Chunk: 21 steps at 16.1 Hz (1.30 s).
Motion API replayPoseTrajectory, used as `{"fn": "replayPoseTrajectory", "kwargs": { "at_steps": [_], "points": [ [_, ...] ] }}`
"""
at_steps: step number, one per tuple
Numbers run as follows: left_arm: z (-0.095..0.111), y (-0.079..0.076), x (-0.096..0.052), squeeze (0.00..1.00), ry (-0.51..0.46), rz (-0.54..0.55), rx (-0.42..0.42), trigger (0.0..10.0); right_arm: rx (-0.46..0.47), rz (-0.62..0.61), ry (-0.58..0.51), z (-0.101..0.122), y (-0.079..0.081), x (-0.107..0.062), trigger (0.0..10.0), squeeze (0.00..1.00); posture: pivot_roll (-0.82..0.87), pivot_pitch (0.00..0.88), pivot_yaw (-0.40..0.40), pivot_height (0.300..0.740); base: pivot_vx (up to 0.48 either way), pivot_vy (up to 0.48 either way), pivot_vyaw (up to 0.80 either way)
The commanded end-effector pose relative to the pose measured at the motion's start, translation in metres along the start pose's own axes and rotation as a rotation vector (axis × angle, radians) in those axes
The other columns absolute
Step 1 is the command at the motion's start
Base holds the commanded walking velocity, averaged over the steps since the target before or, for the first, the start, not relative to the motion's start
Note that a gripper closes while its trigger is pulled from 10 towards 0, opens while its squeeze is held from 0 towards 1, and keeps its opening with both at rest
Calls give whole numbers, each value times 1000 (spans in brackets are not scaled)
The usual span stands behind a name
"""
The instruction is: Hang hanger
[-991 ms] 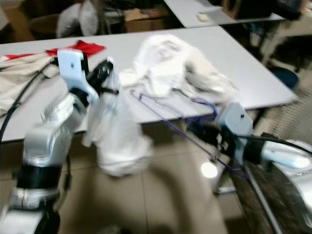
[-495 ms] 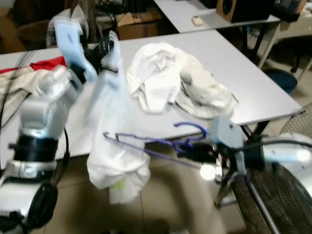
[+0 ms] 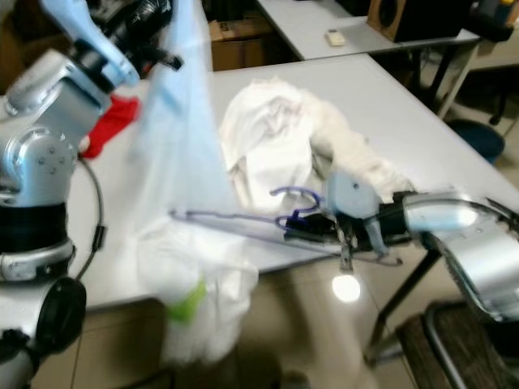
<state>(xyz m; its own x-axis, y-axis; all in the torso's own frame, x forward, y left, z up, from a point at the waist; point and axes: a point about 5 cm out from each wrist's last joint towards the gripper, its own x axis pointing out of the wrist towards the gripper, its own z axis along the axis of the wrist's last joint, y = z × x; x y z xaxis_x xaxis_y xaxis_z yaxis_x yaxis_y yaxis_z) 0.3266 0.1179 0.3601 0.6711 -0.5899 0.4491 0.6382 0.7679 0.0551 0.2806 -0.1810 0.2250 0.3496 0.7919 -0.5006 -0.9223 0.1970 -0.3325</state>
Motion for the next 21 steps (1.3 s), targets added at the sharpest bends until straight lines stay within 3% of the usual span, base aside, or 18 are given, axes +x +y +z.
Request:
{"fn": "replayPoseTrajectory", "kwargs": {
  "at_steps": [1, 3, 5, 6, 7, 9, 11, 12, 13, 16, 18, 21],
  "points": [
    [38, -2, -3, 0, -121, -31, 25, 10000, -119, -134, 24, 13, -30, -2, 10000, 0, -165, 36, 26, 740, 398, 0, 0],
    [53, -5, -2, 0, -168, -48, 21, 10000, -219, -394, -34, 38, -74, -11, 10000, 0, -158, 30, 18, 740, 401, 0, 0],
    [63, -5, -3, 0, -198, -51, 22, 10000, -258, -770, -291, 91, -119, -41, 10000, 0, -155, 30, 17, 740, 399, 0, 0],
    [66, -6, -4, 0, -205, -53, 20, 10000, -265, -855, -393, 109, -129, -55, 10000, 0, -155, 29, 14, 740, 401, 0, 0],
    [66, -7, -5, 0, -203, -49, 11, 10000, -290, -842, -462, 118, -132, -60, 10000, 0, -153, 29, 9, 740, 398, 0, 0],
    [53, -6, -8, 0, -154, -24, -12, 10000, -329, -687, -365, 101, -125, -39, 10000, 0, -152, 32, 3, 740, 401, 0, 0],
    [23, -9, -11, 0, -57, 4, -2, 10000, -307, -578, -306, 75, -115, -19, 10000, 0, -151, 36, 2, 740, 369, 0, 0],
    [-27, -22, -22, 0, 97, 11, 25, 10000, -236, -436, -218, 35, -95, -1, 10000, 0, -155, 45, 5, 740, 0, 0, 0],
    [-49, -31, -30, 0, 181, 10, 11, 10000, -217, -334, -161, 13, -78, 4, 10000, 0, -156, 50, 7, 740, 0, 0, 0],
    [-92, -39, -53, 0, 358, 63, 88, 10000, -157, -148, -79, -23, -31, 1, 10000, 0, -168, 63, 21, 740, 0, 0, 0],
    [-97, -39, -59, 0, 368, 95, 87, 10000, -136, -118, -59, -28, -19, -8, 10000, 0, -172, 69, 27, 740, 0, 0, 0],
    [-101, -29, -54, 0, 372, 149, 168, 10000, -118, -51, -17, -28, 1, -23, 10000, 0, -178, 61, 27, 740, 0, 0, 0]
  ]
}}
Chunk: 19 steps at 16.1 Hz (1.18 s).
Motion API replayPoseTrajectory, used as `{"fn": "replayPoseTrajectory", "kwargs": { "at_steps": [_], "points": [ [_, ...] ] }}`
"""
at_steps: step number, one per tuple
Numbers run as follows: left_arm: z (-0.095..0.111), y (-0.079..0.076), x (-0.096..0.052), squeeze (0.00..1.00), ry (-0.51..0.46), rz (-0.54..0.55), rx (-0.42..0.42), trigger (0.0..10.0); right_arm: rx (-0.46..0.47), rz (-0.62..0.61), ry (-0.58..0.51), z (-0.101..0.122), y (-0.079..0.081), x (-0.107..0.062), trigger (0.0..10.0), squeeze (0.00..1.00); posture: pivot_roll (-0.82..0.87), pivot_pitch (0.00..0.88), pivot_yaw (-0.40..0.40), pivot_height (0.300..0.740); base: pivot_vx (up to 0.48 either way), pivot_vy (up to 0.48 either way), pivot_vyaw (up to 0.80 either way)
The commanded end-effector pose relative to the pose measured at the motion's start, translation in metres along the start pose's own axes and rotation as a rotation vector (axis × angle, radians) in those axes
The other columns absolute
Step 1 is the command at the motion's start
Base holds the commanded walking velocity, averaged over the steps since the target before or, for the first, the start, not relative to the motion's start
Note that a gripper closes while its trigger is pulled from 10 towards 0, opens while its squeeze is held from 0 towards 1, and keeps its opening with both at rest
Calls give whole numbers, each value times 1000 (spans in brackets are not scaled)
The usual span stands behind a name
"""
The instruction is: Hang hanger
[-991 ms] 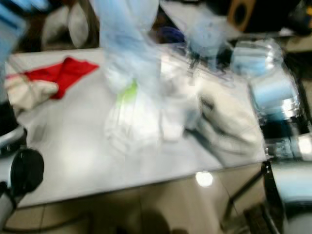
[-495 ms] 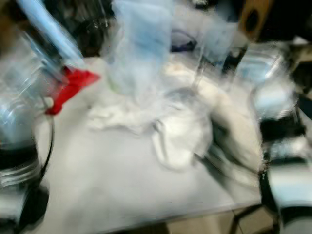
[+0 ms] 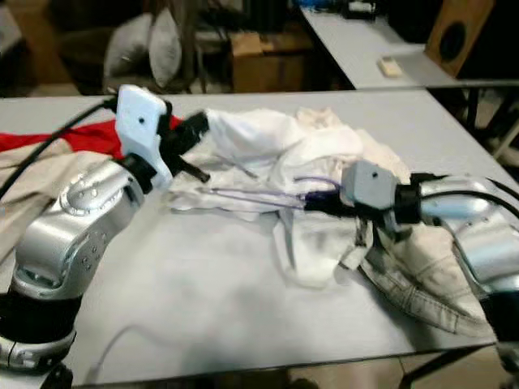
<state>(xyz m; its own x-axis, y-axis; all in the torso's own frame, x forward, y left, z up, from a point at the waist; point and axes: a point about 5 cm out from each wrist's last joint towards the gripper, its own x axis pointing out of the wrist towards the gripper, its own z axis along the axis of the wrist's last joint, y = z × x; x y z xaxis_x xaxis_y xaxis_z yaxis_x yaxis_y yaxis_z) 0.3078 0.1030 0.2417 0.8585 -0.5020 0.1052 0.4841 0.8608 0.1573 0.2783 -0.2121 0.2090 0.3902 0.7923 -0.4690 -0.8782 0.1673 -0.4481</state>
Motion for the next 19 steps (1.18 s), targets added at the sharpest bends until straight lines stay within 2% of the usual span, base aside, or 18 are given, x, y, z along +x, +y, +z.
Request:
{"fn": "replayPoseTrajectory", "kwargs": {
  "at_steps": [1, 4, 5, 6, 7, 9, 11, 14, 16, 17, 19],
  "points": [
    [2, 3, 4, 0, -4, 17, 24, 10000, 0, 8, 5, 4, 1, -8, 10000, 0, -178, 61, 27, 740, 0, 0, 0],
    [-26, 29, 15, 0, 142, 148, 151, 10000, 13, 94, 28, 14, 14, -25, 10000, 0, -180, 48, 28, 740, 0, 0, 0],
    [-43, 33, 14, 0, 212, 133, 166, 10000, 16, 113, 35, 18, 16, -31, 10000, 0, -181, 47, 28, 740, 0, 0, 0],
    [-67, 35, 10, 1000, 290, 76, 185, 10000, 25, 132, 36, 24, 19, -39, 10000, 0, -186, 48, 30, 740, 0, 0, 0],
    [-76, 33, 7, 1000, 316, 39, 184, 10000, 28, 136, 34, 27, 20, -44, 10000, 0, -188, 49, 31, 740, 0, 0, 0],
    [-98, 28, -7, 1000, 379, -67, 159, 10000, 46, 113, 24, 37, 18, -62, 10000, 0, -197, 56, 41, 740, 0, 0, 0],
    [-103, 27, -25, 1000, 397, -151, 90, 10000, 76, 50, 35, 42, 12, -81, 10000, 0, -197, 63, 46, 740, 0, 0, 0],
    [-114, 30, -47, 1000, 450, -232, 75, 10000, 107, -26, 63, 36, 8, -99, 10000, 0, -194, 65, 45, 740, 0, 0, 0],
    [-113, 22, -59, 1000, 451, -338, 54, 10000, 118, -100, 52, 34, 2, -104, 10000, 0, -195, 62, 41, 740, 0, 0, 0],
    [-100, 8, -65, 1000, 418, -440, 20, 10000, 124, -225, 22, 32, -10, -101, 10000, 0, -194, 65, 40, 740, 0, 0, 0],
    [-88, 0, -68, 1000, 384, -507, -7, 10000, 140, -317, 1, 29, -18, -98, 10000, 0, -193, 68, 37, 740, 0, 0, 0]
  ]
}}
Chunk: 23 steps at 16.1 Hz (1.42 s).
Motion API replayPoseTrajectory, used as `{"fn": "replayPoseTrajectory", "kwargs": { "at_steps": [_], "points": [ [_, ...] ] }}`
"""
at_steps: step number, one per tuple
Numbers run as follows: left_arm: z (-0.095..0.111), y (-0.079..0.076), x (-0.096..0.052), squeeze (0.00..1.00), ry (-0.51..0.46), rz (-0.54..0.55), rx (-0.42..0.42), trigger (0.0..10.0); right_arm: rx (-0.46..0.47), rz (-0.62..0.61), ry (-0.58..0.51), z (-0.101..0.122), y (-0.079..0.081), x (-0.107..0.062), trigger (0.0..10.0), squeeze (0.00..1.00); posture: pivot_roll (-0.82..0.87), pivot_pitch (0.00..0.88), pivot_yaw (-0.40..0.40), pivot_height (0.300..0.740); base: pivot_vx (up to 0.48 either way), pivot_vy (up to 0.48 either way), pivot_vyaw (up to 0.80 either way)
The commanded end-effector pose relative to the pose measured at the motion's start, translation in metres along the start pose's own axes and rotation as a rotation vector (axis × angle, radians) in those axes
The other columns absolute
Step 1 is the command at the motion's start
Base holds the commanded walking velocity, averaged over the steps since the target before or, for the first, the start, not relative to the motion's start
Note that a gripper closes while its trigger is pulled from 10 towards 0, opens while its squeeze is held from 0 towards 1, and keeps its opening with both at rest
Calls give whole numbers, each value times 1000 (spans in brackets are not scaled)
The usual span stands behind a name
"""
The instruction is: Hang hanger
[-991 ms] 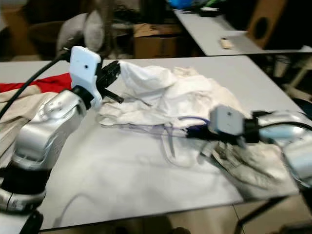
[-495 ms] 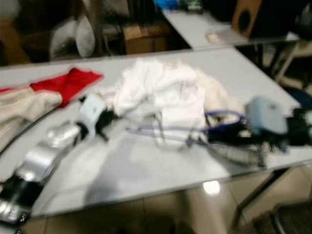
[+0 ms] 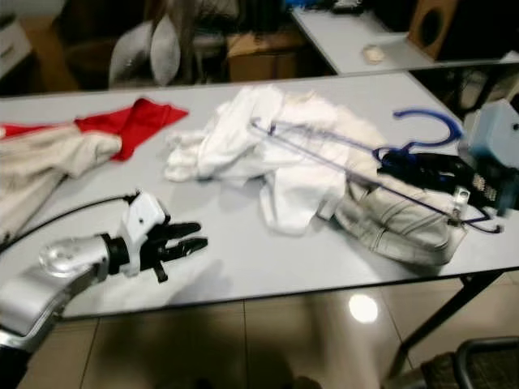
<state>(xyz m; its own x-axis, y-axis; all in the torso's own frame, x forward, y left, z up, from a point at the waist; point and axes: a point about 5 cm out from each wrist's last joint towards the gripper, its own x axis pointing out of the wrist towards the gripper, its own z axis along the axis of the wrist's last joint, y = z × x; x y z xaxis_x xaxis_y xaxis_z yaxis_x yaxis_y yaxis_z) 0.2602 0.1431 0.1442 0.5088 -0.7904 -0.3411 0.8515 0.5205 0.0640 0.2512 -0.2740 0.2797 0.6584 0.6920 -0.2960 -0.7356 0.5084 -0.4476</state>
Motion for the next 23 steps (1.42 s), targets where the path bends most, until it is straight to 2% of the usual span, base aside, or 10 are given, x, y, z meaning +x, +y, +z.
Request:
{"fn": "replayPoseTrajectory", "kwargs": {
  "at_steps": [1, 3, 4, 5, 6, 7, 10, 14, 20, 23],
  "points": [
    [22, -5, -9, 1000, -79, -46, 9, 10000, -2, -82, -15, 4, -6, 7, 10000, 0, -185, 78, 37, 740, 0, 0, 0],
    [49, -9, -23, 1000, -227, -42, 12, 10000, 51, -174, -71, 2, -3, 25, 10000, 0, -183, 78, 35, 740, 0, 0, 0],
    [65, 7, -36, 1000, -357, 203, 20, 10000, 134, -264, -126, 1, 8, 48, 10000, 0, -175, 75, 28, 740, 0, 0, 0],
    [66, 11, -39, 859, -371, 256, 14, 10000, 148, -282, -140, 1, 11, 52, 10000, 0, -175, 75, 28, 740, 0, 0, 0],
    [67, 25, -46, 322, -437, 448, -31, 10000, 220, -347, -196, 6, 26, 71, 10000, 0, -162, 93, 33, 740, 0, 0, 0],
    [62, 31, -48, 82, -412, 553, -62, 10000, 256, -394, -221, 7, 32, 79, 10000, 0, -152, 98, 31, 740, 0, 0, 0],
    [42, 33, -56, 4, -340, 731, -98, 10000, 355, -495, -276, 10, 59, 95, 10000, 0, -155, 82, 34, 740, 0, 0, 0],
    [26, 17, -31, 0, -251, 751, -123, 10000, 441, -480, -223, -3, 107, 120, 10000, 0, -145, 76, 49, 740, 0, 232, 0],
    [21, 13, -19, 8, -242, 796, -137, 10000, 468, -505, -194, -12, 108, 129, 10000, 0, -137, 42, 45, 740, 0, 322, 0],
    [20, 12, -20, 8, -236, 803, -131, 10000, 488, -535, -187, -15, 106, 130, 10000, 0, -135, 30, 34, 740, 0, 322, 0]
  ]
}}
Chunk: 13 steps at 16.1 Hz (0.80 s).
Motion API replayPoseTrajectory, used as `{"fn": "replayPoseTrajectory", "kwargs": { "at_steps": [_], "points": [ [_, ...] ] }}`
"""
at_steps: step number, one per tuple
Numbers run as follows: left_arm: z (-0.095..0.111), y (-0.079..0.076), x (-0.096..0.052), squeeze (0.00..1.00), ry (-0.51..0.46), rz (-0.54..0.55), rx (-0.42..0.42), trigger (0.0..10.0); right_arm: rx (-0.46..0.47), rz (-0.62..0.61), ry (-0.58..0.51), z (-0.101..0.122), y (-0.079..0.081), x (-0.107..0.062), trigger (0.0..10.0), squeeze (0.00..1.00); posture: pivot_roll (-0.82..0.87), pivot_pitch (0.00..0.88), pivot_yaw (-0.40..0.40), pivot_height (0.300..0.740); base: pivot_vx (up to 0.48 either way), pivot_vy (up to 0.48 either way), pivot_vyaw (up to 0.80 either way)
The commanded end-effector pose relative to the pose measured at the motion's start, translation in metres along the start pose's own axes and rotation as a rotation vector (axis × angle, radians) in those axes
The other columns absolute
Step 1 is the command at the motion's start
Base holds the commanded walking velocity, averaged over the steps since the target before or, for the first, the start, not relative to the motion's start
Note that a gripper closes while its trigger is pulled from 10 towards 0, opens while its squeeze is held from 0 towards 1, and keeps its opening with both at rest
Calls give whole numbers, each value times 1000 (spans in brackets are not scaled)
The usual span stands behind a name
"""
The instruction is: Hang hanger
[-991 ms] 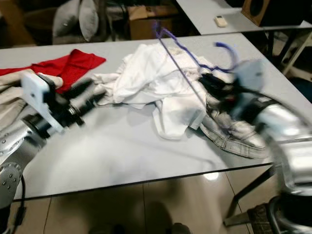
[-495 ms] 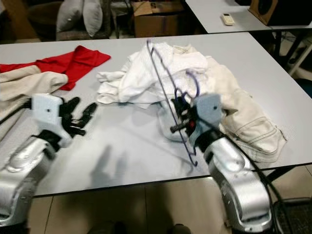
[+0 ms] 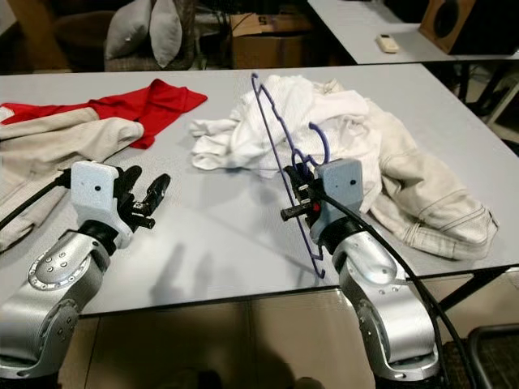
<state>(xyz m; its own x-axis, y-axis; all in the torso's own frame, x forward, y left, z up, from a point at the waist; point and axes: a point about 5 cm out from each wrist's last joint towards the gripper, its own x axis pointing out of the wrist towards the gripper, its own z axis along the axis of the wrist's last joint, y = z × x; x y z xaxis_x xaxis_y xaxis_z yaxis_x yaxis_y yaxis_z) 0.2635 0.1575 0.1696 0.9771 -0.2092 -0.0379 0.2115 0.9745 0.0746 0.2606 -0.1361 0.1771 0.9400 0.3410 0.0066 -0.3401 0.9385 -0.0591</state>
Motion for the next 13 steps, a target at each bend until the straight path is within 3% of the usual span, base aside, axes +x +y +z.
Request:
{"fn": "replayPoseTrajectory", "kwargs": {
  "at_steps": [1, 3, 5, 8, 10, 13],
  "points": [
    [0, 3, 0, 8, -1, 19, 17, 10000, -29, -35, 1, -1, -3, 1, 10000, 0, -139, 23, 34, 740, 0, 319, 0],
    [1, 2, 4, 8, -2, 19, 16, 10000, -50, -43, 21, -6, -4, -1, 10000, 0, -145, 35, 49, 740, 0, 322, 0],
    [-2, -4, 4, 8, 7, -20, 14, 10000, 24, -25, 38, -8, -4, -4, 10000, 0, -157, 37, 53, 740, 0, 322, 0],
    [-3, 0, 6, 8, 6, 8, 9, 10000, 31, -10, 46, -8, -2, -4, 10000, 0, -163, 29, 51, 740, 0, 320, 0],
    [1, -4, 12, 8, -4, -4, 7, 10000, 60, -47, 39, -5, -10, -4, 10000, 0, -153, 42, 55, 740, 0, 319, 0],
    [-5, -1, 8, 8, 11, 4, 15, 10000, 79, -33, 59, -8, -8, -6, 10000, 0, -161, 36, 50, 740, 0, 315, 0]
  ]
}}
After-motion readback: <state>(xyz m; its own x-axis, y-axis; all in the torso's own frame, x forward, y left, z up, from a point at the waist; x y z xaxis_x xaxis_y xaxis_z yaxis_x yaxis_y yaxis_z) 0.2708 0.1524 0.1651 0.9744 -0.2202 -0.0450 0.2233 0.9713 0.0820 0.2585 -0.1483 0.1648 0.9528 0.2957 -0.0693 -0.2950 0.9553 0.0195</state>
